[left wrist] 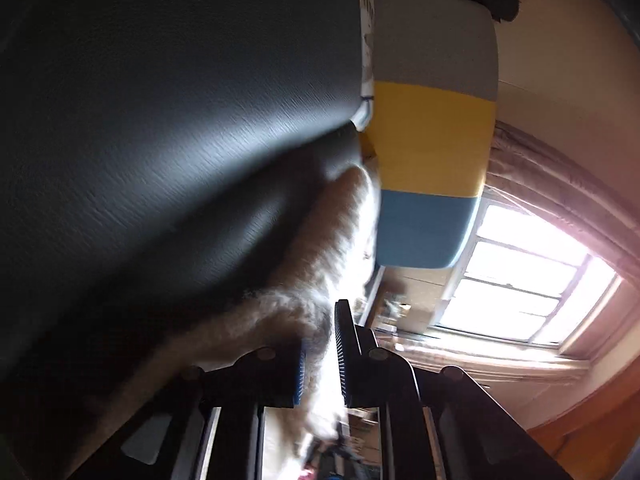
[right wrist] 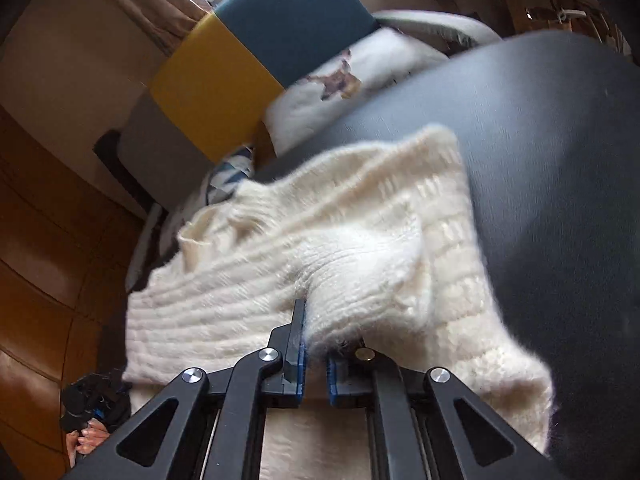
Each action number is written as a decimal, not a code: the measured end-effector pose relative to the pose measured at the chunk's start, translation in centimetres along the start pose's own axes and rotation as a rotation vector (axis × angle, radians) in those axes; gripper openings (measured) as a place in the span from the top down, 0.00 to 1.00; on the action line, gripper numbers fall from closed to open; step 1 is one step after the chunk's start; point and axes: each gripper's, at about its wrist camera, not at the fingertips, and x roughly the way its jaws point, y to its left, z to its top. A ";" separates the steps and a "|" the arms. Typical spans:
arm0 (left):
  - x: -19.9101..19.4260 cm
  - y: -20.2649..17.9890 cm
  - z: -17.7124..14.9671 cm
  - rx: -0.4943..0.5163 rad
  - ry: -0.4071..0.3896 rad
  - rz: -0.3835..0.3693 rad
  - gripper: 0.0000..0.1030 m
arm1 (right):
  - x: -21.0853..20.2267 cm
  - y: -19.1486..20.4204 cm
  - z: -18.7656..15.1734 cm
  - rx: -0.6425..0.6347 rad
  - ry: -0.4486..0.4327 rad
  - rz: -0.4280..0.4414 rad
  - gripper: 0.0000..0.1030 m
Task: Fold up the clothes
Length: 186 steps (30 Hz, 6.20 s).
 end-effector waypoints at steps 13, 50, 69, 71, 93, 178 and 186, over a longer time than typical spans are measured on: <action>0.0 0.6 1.3 0.048 0.056 0.053 0.91 | -0.3 0.9 3.4 0.007 -0.090 0.049 0.91; -0.4 -6.1 5.5 0.524 0.126 0.284 0.60 | 5.6 7.3 -0.4 -0.431 0.053 0.035 0.70; 1.0 -11.1 1.1 0.786 -0.094 0.367 0.66 | 5.2 8.9 1.5 -0.422 0.140 0.078 0.64; -0.2 -10.7 -0.8 0.779 -0.048 0.233 0.48 | 6.1 11.1 2.9 -0.412 0.216 0.243 0.62; 0.8 -5.1 -6.3 0.921 0.048 0.192 0.49 | 29.6 30.1 1.5 -0.469 1.137 0.823 0.35; 18.3 -16.6 -11.3 0.910 0.390 0.269 0.51 | 3.6 5.8 5.4 -0.412 0.070 0.075 0.40; 4.3 -8.1 -14.5 0.931 0.276 0.405 0.49 | -5.5 4.1 -4.4 -0.373 0.153 0.018 0.30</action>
